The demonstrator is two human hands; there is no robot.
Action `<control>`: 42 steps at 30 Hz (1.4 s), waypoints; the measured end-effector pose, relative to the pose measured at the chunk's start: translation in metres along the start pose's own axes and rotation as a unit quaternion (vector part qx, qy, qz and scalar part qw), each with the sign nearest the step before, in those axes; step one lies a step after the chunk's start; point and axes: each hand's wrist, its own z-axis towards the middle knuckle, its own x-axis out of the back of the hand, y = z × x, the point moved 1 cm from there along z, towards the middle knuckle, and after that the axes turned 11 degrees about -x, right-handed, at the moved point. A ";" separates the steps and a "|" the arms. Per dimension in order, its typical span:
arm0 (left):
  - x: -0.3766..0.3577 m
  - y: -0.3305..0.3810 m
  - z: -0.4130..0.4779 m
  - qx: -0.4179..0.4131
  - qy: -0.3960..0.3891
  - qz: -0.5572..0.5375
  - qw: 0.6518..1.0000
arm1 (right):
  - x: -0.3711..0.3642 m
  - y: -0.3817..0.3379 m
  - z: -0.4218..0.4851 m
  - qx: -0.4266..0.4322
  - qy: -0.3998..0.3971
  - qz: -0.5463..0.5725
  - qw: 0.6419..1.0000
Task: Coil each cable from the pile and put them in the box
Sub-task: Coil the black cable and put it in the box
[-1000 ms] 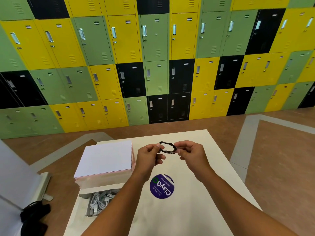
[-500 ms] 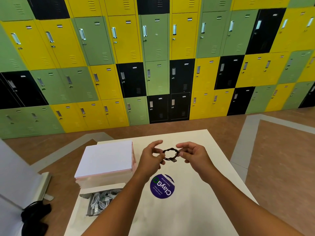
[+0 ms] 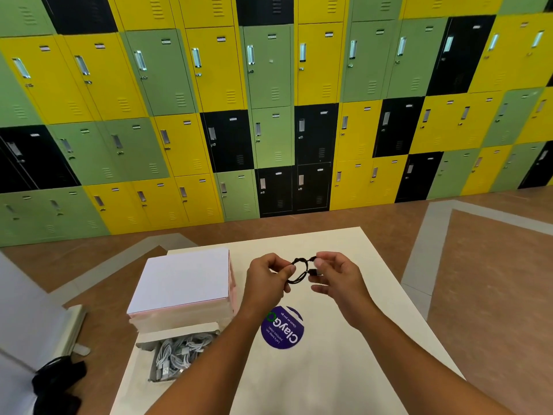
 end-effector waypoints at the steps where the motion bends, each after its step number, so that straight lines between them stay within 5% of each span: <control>1: 0.000 -0.001 0.000 0.000 0.011 -0.001 1.000 | -0.002 0.002 -0.001 -0.003 0.004 -0.004 1.000; 12: 0.004 0.002 -0.001 0.010 0.044 -0.074 0.996 | -0.002 0.002 -0.003 -0.087 0.017 0.144 0.986; 30: -0.001 0.004 0.001 0.017 -0.027 -0.042 0.999 | -0.010 0.002 -0.006 -0.066 -0.066 -0.002 0.996; 42: -0.008 -0.011 0.003 0.048 -0.020 0.023 0.998 | -0.011 0.002 0.002 -0.103 -0.037 0.118 0.987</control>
